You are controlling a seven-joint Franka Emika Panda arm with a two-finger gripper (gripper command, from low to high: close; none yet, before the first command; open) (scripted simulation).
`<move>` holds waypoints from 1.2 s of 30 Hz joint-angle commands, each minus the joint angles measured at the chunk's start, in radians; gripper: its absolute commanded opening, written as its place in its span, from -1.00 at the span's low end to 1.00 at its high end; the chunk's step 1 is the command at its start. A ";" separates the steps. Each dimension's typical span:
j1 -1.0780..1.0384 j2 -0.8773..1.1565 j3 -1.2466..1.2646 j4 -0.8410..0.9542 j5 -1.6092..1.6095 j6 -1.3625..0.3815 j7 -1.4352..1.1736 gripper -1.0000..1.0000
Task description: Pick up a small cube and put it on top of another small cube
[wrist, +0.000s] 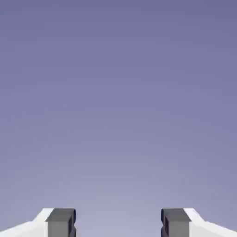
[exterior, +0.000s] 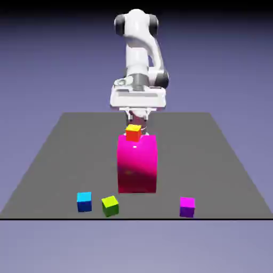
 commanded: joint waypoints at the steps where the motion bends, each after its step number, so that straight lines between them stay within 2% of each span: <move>1: 0.008 0.036 -0.020 0.024 0.008 -0.025 -0.020 0.00; 30: 0.223 1.077 -0.602 0.722 0.235 -0.748 -0.595 0.00; 35: 0.160 1.201 -0.524 0.707 0.314 -0.613 -0.641 0.00; 36: 0.160 1.201 -0.524 0.707 0.314 -0.613 -0.641 -1.00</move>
